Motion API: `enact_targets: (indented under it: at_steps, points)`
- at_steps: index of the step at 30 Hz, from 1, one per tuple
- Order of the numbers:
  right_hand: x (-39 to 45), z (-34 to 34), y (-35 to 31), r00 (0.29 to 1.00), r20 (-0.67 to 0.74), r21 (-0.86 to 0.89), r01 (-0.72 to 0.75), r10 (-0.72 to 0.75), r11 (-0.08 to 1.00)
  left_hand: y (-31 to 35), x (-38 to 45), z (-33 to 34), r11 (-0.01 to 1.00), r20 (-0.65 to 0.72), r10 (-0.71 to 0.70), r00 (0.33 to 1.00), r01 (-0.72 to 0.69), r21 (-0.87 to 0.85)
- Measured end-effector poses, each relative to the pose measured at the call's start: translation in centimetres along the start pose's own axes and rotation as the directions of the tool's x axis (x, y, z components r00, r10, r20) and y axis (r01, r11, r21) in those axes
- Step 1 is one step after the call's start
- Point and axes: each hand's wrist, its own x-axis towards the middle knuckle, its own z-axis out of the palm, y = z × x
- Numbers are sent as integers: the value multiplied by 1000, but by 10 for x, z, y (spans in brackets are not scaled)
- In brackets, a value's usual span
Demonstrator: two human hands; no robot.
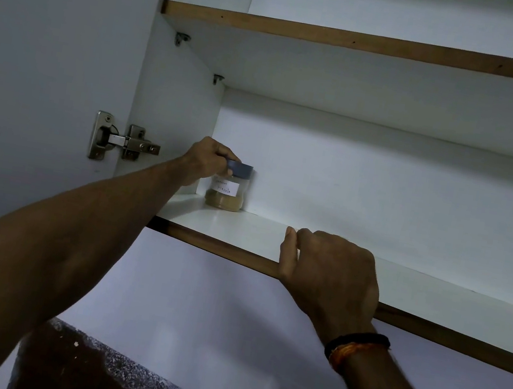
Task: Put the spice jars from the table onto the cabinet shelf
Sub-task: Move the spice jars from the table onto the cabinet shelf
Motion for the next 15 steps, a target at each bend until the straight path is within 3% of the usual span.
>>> enact_targets:
  at_steps: [7,15]
  points:
    - [-1,1,1,1000,2,-11,12,-12,1000,1,4,-1,999,-24,-25,999,25,27]
    - [1,-1,1,999,43,-40,-19,20,999,2,-2,-7,995,-18,-77,997,75,-71]
